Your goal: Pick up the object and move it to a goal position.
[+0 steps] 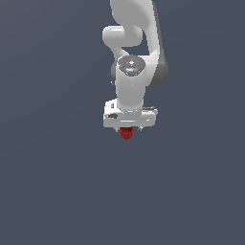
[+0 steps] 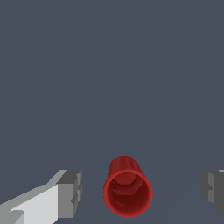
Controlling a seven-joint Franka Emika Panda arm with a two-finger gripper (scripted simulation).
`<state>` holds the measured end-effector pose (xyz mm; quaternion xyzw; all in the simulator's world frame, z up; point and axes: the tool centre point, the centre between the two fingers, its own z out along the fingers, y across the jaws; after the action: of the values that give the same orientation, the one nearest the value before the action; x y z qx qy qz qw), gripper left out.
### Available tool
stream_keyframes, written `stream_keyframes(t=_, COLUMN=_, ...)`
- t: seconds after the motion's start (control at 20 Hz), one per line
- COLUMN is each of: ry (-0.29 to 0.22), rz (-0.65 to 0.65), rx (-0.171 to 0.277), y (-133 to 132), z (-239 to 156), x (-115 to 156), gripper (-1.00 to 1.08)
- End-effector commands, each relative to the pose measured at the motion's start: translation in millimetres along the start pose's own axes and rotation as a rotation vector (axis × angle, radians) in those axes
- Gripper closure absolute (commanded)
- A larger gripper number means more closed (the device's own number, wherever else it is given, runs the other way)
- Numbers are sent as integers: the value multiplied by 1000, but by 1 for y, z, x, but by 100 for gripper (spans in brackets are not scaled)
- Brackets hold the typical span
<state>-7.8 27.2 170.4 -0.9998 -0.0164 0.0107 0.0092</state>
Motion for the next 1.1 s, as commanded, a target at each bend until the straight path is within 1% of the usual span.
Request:
stream_keyframes(t=0.0, ry=0, rz=0, rx=0, y=0, z=0, x=0, gripper=-92)
stream_keyframes(t=0.15, ry=-4, rz=9, rx=1, y=4, z=1, x=-1, gripper=-92)
stream_keyframes(t=0.5, ry=-27, rz=63, rx=5, y=32, z=7, x=-10, gripper=-92)
stream_keyframes(t=0.8, ry=-26, rz=68, rx=5, y=31, z=8, x=-10, gripper=-92)
stream_keyframes(t=1.05, ry=-24, rz=105, rx=3, y=29, z=13, x=-14, gripper=-92)
